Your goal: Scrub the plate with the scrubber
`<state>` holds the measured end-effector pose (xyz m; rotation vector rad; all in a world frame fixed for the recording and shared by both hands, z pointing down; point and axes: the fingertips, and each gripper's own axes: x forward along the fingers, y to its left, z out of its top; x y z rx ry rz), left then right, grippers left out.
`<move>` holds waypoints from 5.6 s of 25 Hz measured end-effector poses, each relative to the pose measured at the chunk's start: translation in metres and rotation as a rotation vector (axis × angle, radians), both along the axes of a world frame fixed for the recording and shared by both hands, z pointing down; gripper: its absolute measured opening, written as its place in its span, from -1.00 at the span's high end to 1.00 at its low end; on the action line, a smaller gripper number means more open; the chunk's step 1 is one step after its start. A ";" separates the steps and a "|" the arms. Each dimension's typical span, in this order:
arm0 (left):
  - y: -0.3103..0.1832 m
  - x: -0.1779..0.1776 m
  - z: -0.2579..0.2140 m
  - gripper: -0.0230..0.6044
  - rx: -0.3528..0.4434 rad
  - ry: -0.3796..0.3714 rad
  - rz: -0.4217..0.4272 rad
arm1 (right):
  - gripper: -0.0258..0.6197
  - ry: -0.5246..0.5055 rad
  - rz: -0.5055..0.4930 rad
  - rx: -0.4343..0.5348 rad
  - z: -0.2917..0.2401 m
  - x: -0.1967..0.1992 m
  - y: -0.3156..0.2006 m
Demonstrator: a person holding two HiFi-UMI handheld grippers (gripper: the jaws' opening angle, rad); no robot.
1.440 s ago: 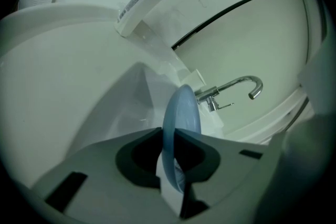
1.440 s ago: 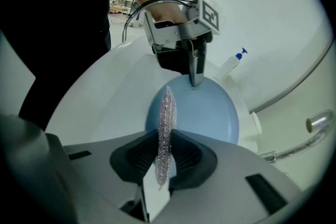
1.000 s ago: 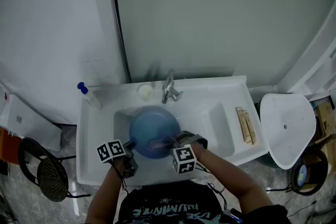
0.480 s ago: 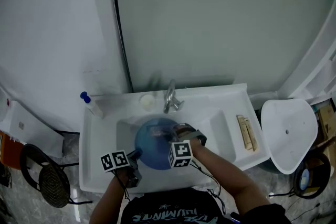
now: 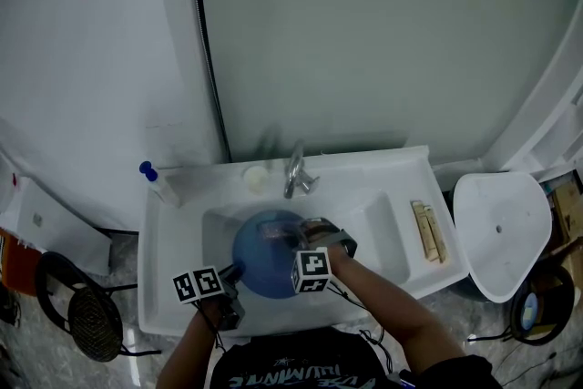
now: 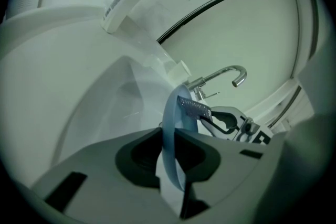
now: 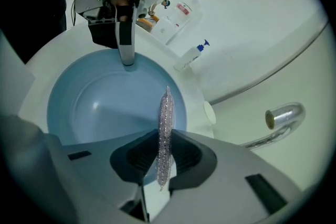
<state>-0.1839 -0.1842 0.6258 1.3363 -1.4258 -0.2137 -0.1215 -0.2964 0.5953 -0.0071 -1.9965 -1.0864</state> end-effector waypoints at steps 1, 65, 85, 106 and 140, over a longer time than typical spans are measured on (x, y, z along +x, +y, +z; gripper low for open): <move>0.000 -0.001 -0.001 0.76 0.002 -0.003 -0.005 | 0.68 0.006 0.014 -0.012 0.003 0.003 0.000; 0.012 -0.029 0.079 0.74 -0.182 0.019 -0.057 | 0.68 -0.104 0.387 -0.530 0.036 0.049 0.033; 0.009 -0.023 0.122 0.74 -0.349 -0.238 0.089 | 0.68 -0.076 0.487 -0.606 0.061 0.080 0.032; 0.005 -0.008 0.101 0.29 -0.245 -0.265 0.177 | 0.68 -0.147 0.572 -0.653 0.053 0.079 0.024; 0.061 0.025 -0.059 0.84 0.361 -0.632 0.468 | 0.68 -0.517 0.740 -0.621 -0.023 0.070 0.135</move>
